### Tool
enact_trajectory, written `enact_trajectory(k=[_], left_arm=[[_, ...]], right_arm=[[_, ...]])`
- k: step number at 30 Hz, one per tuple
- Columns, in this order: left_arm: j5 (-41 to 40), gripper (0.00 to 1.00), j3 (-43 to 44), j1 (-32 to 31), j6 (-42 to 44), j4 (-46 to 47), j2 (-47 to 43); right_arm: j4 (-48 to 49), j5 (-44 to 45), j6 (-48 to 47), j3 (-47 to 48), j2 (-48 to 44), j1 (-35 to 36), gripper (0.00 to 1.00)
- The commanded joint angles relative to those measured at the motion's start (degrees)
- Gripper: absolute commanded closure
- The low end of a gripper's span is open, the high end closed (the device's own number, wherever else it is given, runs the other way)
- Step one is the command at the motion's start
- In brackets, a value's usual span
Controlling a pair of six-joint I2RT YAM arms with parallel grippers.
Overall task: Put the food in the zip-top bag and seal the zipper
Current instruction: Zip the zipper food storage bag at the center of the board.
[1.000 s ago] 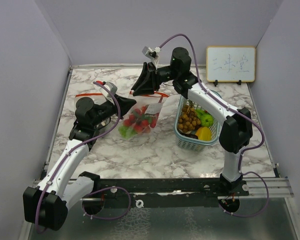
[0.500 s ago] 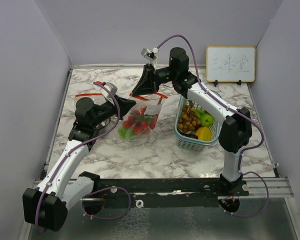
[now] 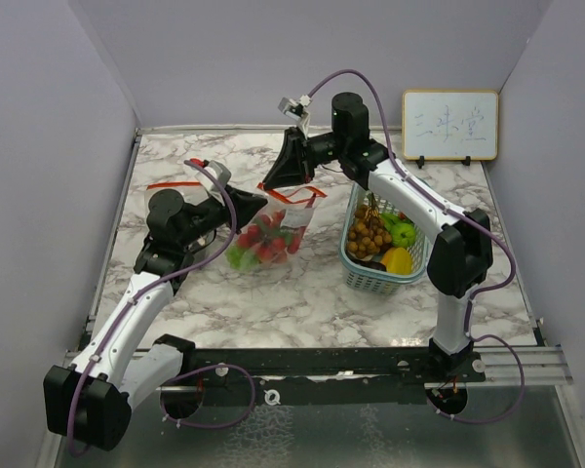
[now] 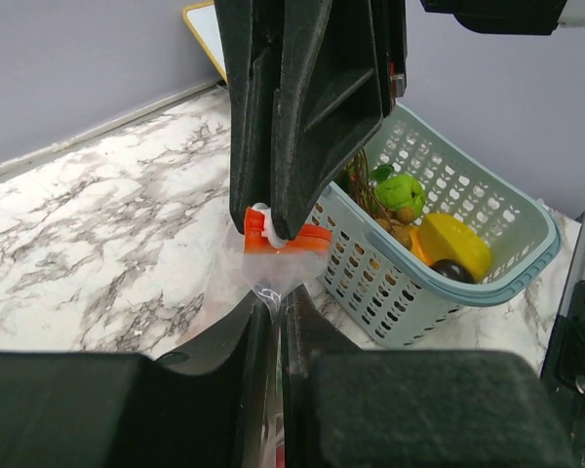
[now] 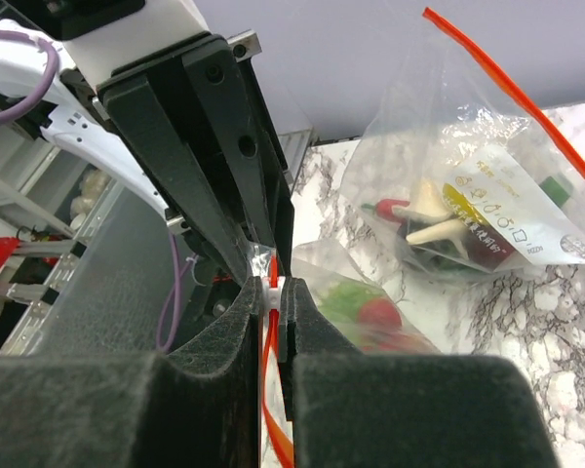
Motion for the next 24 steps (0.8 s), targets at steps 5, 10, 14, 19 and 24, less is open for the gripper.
enact_trajectory(k=[5, 10, 14, 19, 24], left_arm=[[0.1, 0.63, 3.0, -0.5, -0.7, 6.5, 0.3], [1.7, 0.70, 2.2, -0.6, -0.9, 7.3, 0.9], [4.1, 0.66, 0.0, -0.6, 0.2, 7.6, 1.1], [11.5, 0.62, -1.6, -0.7, 2.2, 10.2, 2.4], [12.6, 0.63, -1.5, -0.9, 3.0, 10.5, 4.5]], right_arm=[[-0.9, -2.0, 0.6, 1.8, -0.6, -0.9, 0.98], [-0.3, -2.6, 1.8, 2.7, -0.3, -0.8, 0.98], [-0.2, -3.7, 2.2, 3.1, -0.2, -0.8, 0.98], [-0.4, -5.0, 2.3, 3.1, -0.5, -0.8, 0.98], [-1.9, -6.0, 1.9, 4.1, -0.4, -0.6, 0.98]])
